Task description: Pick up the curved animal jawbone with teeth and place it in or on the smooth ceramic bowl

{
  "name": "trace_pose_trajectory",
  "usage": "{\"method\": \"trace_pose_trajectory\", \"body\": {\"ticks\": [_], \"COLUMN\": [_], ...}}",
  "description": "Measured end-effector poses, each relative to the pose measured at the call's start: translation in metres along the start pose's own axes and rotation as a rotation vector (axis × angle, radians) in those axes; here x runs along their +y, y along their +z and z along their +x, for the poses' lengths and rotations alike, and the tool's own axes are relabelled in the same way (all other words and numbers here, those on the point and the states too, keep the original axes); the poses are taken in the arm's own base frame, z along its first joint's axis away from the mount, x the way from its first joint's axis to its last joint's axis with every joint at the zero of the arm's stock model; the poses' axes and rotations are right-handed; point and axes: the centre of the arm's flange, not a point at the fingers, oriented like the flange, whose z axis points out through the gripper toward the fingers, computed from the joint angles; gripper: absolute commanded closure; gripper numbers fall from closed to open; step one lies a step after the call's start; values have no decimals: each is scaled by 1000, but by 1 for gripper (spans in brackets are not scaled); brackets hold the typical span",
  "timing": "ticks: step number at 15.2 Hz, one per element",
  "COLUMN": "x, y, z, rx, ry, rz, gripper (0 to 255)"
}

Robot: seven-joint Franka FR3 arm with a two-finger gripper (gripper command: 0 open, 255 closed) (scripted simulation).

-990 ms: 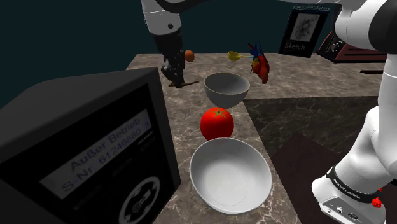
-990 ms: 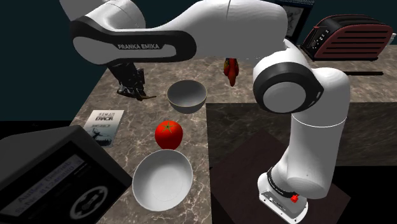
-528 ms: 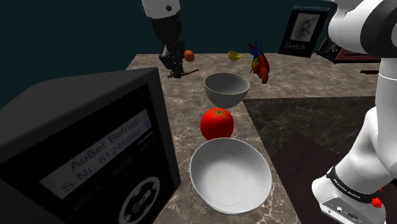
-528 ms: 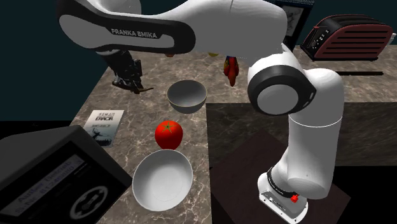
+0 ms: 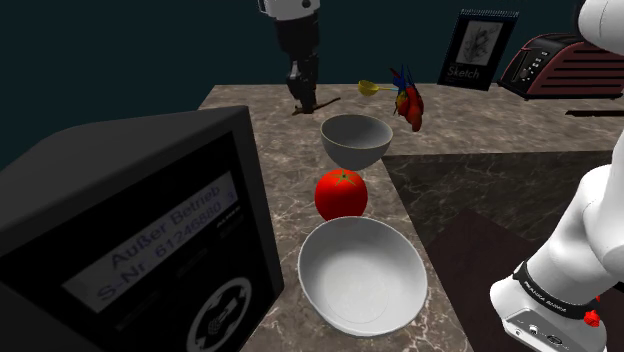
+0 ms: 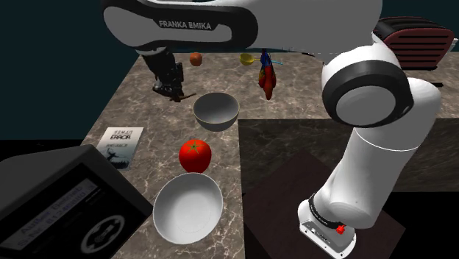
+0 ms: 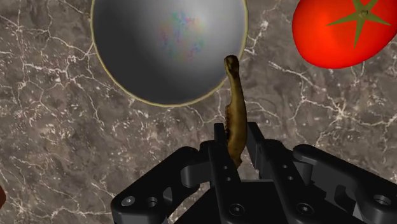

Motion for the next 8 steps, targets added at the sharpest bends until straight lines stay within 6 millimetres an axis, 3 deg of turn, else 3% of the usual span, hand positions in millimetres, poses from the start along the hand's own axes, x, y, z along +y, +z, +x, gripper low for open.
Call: {"method": "trace_pose_trajectory", "body": {"ticks": [5,8], "x": [46,50], "y": [14,30], "z": [-55,-67], "rx": [-1,0], "ry": [2,1], "rz": [0,0], "gripper": [255,255]}}
